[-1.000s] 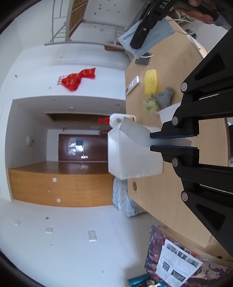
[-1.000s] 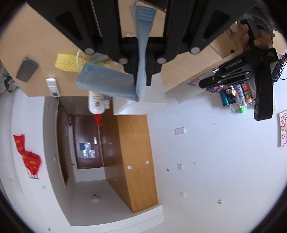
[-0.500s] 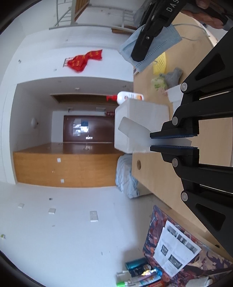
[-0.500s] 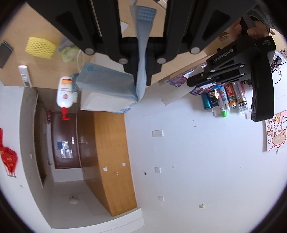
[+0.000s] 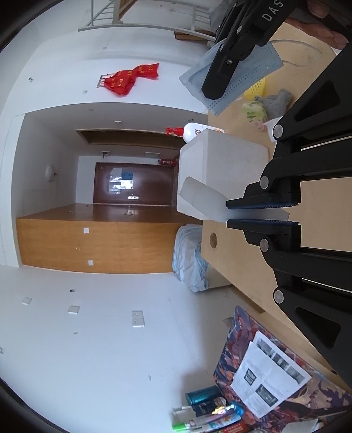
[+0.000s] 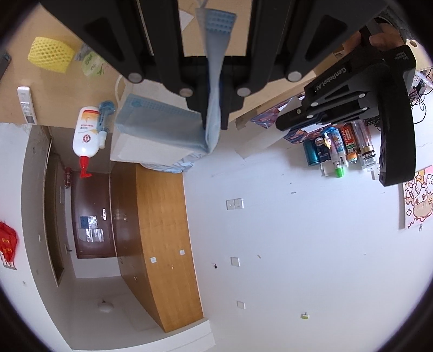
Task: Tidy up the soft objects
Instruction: 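Carry the white roll and blue mask up to the white foam box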
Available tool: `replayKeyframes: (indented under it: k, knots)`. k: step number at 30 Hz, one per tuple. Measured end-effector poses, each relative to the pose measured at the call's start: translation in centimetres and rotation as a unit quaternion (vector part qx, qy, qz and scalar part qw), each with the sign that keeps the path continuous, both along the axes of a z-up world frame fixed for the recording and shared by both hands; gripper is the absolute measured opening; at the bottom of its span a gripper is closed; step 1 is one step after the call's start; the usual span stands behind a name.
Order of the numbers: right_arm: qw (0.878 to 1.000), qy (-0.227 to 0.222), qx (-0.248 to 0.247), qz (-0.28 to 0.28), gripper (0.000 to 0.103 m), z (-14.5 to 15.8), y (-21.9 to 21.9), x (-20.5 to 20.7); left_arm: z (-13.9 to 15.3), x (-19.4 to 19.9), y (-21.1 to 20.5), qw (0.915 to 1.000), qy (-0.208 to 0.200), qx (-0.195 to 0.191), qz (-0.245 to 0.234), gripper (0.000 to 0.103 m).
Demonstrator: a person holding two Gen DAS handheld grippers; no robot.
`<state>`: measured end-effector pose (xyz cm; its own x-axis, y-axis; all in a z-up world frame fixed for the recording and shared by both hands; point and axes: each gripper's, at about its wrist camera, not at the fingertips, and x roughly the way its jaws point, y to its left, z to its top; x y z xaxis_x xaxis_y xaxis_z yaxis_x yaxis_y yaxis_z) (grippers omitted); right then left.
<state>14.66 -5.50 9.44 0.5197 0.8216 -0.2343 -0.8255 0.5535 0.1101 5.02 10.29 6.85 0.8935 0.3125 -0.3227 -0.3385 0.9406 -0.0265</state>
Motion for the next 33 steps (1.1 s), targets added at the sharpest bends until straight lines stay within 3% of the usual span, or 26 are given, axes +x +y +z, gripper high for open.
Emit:
replayKeyframes:
  k: [33]
  knots:
    - [0.998,0.01,-0.046,-0.036,0.007,3.4,6.6,11.1,2.9,14.7,4.1,0.9977,0.034,-0.009,-0.058,0.007]
